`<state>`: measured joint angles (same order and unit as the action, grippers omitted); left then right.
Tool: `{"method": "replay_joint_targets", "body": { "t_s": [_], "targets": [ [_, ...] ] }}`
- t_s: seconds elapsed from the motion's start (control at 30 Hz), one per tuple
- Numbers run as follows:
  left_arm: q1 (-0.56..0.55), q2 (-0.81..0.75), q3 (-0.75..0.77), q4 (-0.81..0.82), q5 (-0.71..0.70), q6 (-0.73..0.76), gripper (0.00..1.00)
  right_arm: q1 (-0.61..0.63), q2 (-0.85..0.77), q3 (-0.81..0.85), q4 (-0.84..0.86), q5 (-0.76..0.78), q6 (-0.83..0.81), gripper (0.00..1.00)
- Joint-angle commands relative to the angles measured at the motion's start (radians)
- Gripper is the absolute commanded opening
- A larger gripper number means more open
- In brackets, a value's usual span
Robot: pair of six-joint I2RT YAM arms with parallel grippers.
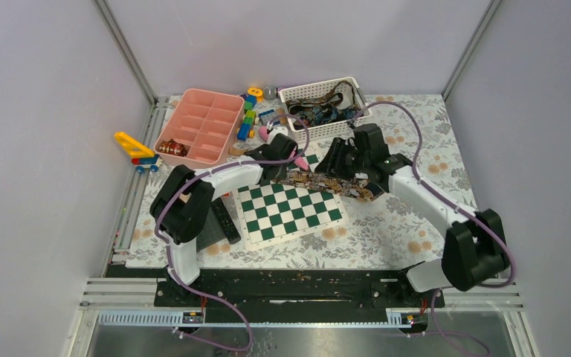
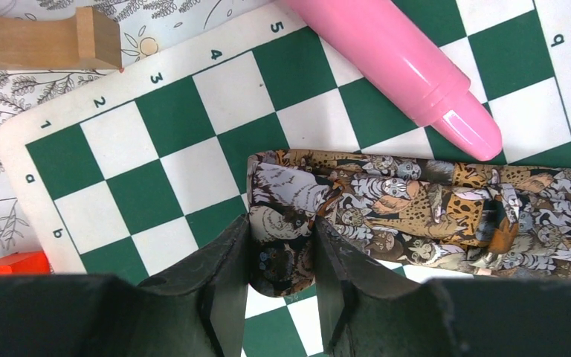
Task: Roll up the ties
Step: Roll the tie at the center of the board.
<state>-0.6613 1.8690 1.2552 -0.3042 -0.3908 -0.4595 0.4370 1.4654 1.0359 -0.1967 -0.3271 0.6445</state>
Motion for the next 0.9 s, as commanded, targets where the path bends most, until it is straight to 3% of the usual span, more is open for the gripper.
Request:
{"method": "replay_joint_targets", "body": {
  "t_s": [0.0,0.37,0.87],
  "targets": [
    [-0.025,0.016,0.059,-0.047,-0.126,0.046,0.34,-0.016,-0.158,-0.031,0.01,0.097,-0.007,0.52],
    [-0.098,0.097,0.153,-0.131,-0.312,0.08,0.35,-0.029,-0.383,-0.049,-0.101,0.222,-0.047,0.55],
    [-0.186,0.237,0.282,-0.221,-0.48,0.12,0.36,-0.033,-0.524,-0.028,-0.173,0.321,-0.086,0.58]
  ]
}}
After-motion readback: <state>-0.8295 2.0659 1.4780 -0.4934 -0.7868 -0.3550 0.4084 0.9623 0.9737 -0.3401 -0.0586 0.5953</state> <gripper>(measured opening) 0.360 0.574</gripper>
